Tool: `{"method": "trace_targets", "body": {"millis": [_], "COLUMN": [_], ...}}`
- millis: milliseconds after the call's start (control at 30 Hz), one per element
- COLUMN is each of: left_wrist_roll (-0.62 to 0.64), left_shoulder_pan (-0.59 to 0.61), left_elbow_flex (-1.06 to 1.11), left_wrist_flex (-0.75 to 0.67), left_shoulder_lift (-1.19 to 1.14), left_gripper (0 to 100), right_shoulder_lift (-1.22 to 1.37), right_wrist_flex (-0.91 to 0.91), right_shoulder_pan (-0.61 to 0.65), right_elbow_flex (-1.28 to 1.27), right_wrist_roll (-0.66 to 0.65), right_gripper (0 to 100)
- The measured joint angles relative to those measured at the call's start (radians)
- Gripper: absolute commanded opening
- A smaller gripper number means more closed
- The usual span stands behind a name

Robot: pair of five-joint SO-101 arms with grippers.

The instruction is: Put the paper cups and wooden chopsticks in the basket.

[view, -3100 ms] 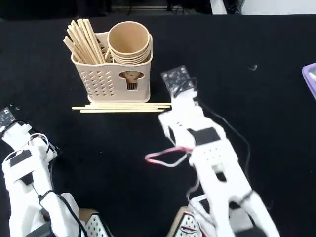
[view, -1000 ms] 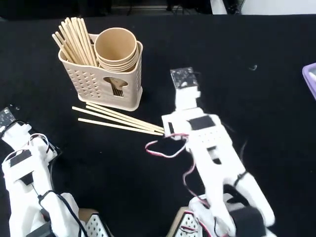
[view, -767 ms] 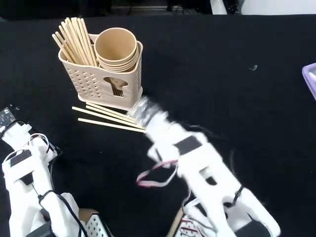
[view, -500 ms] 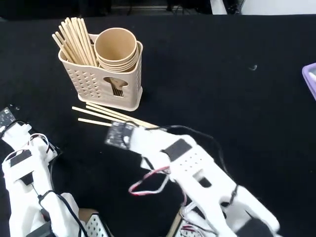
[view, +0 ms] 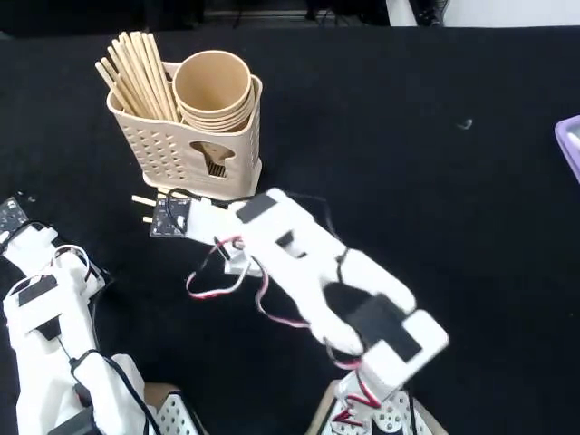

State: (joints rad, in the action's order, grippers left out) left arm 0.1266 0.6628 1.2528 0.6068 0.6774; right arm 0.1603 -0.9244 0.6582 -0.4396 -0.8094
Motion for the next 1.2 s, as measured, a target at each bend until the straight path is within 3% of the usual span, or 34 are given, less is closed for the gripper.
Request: {"method": "trace_targets", "body": {"millis": [200, 400, 667, 733, 933, 1200], "left_wrist_roll": [0.0, 0.0, 0.0, 0.0, 0.0, 0.0], "left_shoulder_pan": [0.0, 0.0, 0.0, 0.0, 0.0, 0.0], "left_elbow_flex": [0.0, 0.0, 0.0, 0.0, 0.0, 0.0], "left_wrist_flex": [0.0, 0.0, 0.0, 0.0, 0.0, 0.0], "left_shoulder_lift": [0.0, 0.0, 0.0, 0.0, 0.0, 0.0], "left_gripper": [13, 13, 13, 13, 13, 13], "right_shoulder_lift": [0.069, 0.057, -0.193, -0.25, -0.247, 0.043], "right_wrist_flex": [-0.103, -0.19, -0.195, -0.161, -0.028, -0.058], "right_shoulder_pan": [-0.031, -0.034, -0.006, -0.005, -0.005, -0.006], "right_elbow_flex": [0.087, 0.061, -0.192, -0.206, -0.172, 0.052], "right_wrist_roll": [-0.009, 0.005, 0.012, 0.021, 0.115, 0.103], "right_gripper": [0.8, 1.1, 1.3, 4.4, 30.6, 30.3]}}
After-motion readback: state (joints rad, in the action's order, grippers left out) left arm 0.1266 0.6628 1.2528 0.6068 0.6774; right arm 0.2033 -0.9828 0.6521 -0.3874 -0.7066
